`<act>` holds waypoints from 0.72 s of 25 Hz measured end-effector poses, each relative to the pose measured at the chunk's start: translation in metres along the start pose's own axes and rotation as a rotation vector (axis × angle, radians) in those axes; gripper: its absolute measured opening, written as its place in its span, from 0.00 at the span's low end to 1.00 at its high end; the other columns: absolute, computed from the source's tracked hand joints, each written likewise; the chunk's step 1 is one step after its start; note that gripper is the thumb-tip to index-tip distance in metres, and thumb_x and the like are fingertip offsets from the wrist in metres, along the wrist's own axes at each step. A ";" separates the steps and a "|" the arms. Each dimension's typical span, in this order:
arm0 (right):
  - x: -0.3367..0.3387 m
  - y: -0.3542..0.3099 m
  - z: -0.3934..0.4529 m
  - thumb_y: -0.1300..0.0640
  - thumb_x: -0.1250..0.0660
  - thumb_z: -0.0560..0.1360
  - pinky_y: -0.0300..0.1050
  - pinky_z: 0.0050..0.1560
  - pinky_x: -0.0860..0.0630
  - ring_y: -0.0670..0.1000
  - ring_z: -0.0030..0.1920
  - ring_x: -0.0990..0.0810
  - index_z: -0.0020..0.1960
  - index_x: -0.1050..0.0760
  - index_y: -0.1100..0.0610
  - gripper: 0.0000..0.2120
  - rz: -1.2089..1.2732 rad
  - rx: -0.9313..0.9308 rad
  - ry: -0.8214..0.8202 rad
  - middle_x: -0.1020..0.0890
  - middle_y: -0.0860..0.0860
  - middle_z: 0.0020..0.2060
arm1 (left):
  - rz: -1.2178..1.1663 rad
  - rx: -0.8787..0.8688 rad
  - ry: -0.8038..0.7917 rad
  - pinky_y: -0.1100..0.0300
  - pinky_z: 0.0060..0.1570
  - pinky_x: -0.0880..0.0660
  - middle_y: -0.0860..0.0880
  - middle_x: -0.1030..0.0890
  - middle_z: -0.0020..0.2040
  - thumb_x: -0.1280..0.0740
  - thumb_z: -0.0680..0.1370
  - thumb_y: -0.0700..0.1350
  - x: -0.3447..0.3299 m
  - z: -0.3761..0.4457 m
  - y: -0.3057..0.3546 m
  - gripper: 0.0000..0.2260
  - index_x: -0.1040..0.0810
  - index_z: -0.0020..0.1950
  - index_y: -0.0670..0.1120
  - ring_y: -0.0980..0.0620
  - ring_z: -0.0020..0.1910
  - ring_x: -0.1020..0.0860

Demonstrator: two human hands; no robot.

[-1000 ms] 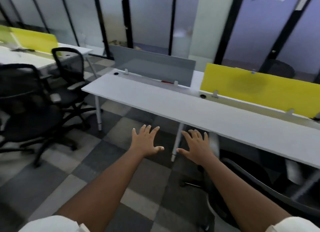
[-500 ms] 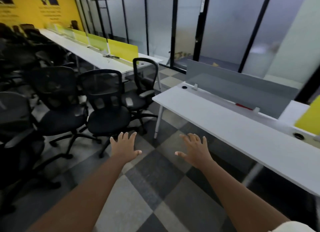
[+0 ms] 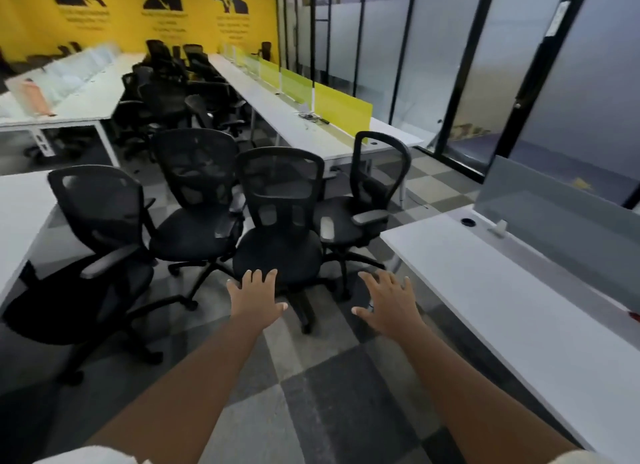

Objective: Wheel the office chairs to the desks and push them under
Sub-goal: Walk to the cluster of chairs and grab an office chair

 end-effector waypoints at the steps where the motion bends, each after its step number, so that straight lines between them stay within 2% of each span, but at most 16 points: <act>1: 0.007 -0.008 0.027 0.32 0.39 0.77 0.66 0.76 0.44 0.59 0.78 0.39 0.81 0.47 0.47 0.38 -0.004 0.036 0.022 0.37 0.55 0.77 | -0.004 0.033 0.007 0.33 0.74 0.46 0.47 0.42 0.81 0.38 0.78 0.67 0.005 0.013 -0.010 0.39 0.51 0.83 0.54 0.44 0.81 0.47; 8: -0.006 -0.107 0.174 0.35 0.35 0.76 0.65 0.75 0.41 0.58 0.76 0.36 0.80 0.45 0.46 0.38 0.014 0.236 -0.018 0.35 0.54 0.76 | -0.042 0.288 -0.061 0.33 0.74 0.46 0.46 0.41 0.80 0.37 0.79 0.65 0.002 0.074 -0.130 0.38 0.49 0.82 0.53 0.43 0.80 0.46; 14: -0.038 -0.238 0.305 0.35 0.35 0.76 0.65 0.75 0.41 0.58 0.77 0.38 0.80 0.46 0.46 0.39 0.004 0.402 -0.042 0.37 0.55 0.77 | -0.095 0.459 -0.070 0.33 0.74 0.45 0.44 0.43 0.81 0.38 0.80 0.65 -0.004 0.155 -0.269 0.38 0.51 0.83 0.51 0.41 0.81 0.48; 18: -0.034 -0.320 0.398 0.36 0.35 0.76 0.65 0.75 0.41 0.59 0.76 0.37 0.79 0.44 0.47 0.37 0.009 0.464 -0.014 0.35 0.55 0.76 | -0.160 0.516 -0.061 0.32 0.73 0.44 0.43 0.41 0.80 0.37 0.78 0.67 0.002 0.219 -0.358 0.39 0.48 0.82 0.50 0.40 0.80 0.46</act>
Point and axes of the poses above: each hand's wrist, its own z-axis towards the middle knuckle, its own x-axis out of the back of the hand, y = z × x, the point moved 8 cm from there along z, towards the middle knuckle
